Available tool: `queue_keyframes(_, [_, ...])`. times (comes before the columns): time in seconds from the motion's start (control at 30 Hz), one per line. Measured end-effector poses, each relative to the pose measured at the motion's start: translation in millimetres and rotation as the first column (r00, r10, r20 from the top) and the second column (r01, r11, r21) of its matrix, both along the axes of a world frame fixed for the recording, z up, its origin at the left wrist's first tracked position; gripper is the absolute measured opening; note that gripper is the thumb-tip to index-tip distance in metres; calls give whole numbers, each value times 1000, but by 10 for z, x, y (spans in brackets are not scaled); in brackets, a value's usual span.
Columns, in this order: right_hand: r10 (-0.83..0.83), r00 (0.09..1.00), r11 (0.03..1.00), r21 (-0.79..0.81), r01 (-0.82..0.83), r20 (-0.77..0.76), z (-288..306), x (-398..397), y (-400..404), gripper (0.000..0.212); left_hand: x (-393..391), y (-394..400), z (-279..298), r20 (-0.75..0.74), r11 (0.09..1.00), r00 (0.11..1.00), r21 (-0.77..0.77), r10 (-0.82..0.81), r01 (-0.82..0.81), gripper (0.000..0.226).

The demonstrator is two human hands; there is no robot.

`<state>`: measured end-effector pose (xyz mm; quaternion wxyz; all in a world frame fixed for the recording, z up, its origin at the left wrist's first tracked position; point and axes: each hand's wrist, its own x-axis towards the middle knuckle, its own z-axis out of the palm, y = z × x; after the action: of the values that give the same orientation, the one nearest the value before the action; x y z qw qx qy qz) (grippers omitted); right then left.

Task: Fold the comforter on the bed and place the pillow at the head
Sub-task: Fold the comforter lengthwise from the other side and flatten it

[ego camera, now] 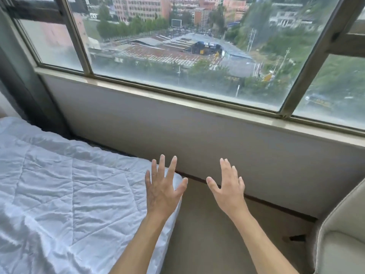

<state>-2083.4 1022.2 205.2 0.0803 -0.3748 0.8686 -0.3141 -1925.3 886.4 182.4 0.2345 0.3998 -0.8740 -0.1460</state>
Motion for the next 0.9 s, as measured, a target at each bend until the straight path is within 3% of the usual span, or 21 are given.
queue_keyframes(0.17, [90, 996, 995, 52, -90, -7, -45, -697, -725, 74, -518, -593, -126, -34, 993, 994, 56, 107, -105, 74])
queue_keyframes(0.57, [343, 939, 912, 227, -342, 39, -227, -1985, -3365, 73, -1559, -2779, -569, -56, 909, 923, 201, 382, -364, 74])
queue_keyframes(0.9, [613, 786, 754, 238, -613, 83, -302, -2569, -5311, 71, -2077, -4222, -636, -96, 758, 762, 240, 640, -606, 74])
